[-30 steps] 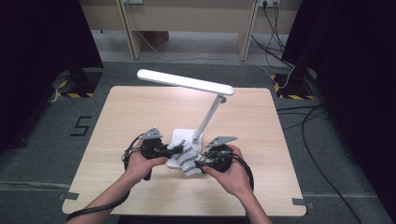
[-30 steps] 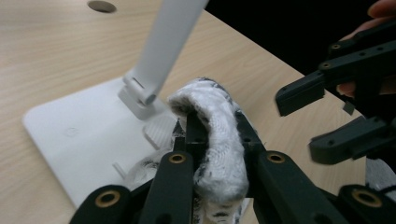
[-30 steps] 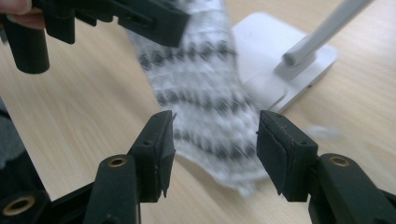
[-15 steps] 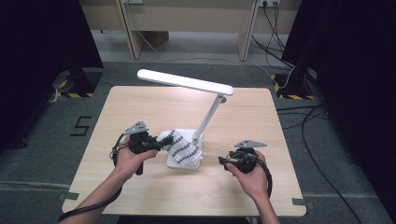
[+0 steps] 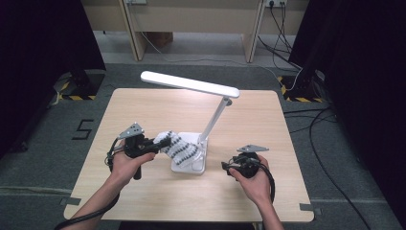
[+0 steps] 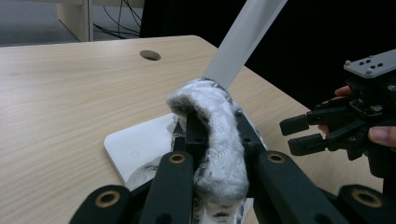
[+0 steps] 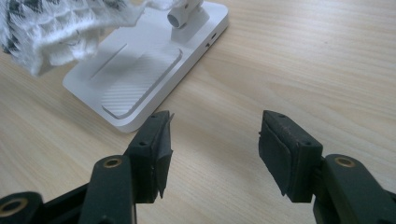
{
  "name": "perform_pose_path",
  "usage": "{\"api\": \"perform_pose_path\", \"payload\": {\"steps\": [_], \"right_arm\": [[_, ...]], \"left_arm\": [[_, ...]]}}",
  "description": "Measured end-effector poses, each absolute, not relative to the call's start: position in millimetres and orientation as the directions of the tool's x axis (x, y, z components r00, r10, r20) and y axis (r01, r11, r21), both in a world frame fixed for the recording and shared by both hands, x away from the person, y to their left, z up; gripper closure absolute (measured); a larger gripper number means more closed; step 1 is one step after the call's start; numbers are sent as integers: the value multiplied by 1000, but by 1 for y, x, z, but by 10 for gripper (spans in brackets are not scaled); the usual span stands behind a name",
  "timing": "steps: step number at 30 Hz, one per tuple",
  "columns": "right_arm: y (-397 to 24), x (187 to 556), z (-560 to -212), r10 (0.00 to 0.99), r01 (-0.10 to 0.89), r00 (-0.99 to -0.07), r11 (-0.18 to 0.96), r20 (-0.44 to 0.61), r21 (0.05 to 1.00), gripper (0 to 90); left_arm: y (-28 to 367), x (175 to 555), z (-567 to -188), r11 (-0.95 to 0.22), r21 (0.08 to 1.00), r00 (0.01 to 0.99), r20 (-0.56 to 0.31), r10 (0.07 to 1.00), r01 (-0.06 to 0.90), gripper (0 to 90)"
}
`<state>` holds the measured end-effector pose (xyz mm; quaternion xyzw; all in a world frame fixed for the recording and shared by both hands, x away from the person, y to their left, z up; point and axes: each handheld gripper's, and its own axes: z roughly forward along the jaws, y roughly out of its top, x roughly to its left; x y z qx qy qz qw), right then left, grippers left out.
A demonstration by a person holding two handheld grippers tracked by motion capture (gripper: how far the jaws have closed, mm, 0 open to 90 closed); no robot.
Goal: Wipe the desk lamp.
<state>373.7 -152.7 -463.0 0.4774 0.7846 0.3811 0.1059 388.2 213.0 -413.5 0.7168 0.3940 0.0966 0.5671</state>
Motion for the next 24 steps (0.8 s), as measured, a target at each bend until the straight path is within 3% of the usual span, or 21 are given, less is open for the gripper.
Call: {"api": "perform_pose_path", "payload": {"steps": [5,12,20,24], "right_arm": [[-138,378,-466,820,669,-539,278,193,690,479],[-117,385,-467,798,637,-578,311,170,705,604],[-87,391,-469,752,569,-649,378,117,730,623],[-74,399,-474,735,566,-669,408,110,717,582]], "left_arm": [[215,390,-412,-27,893,662,-312,682,449,800],[222,389,-409,-16,896,647,-307,698,443,800],[230,384,-401,-12,904,639,-293,712,428,800],[236,381,-398,9,909,632,-297,716,417,800]]}}
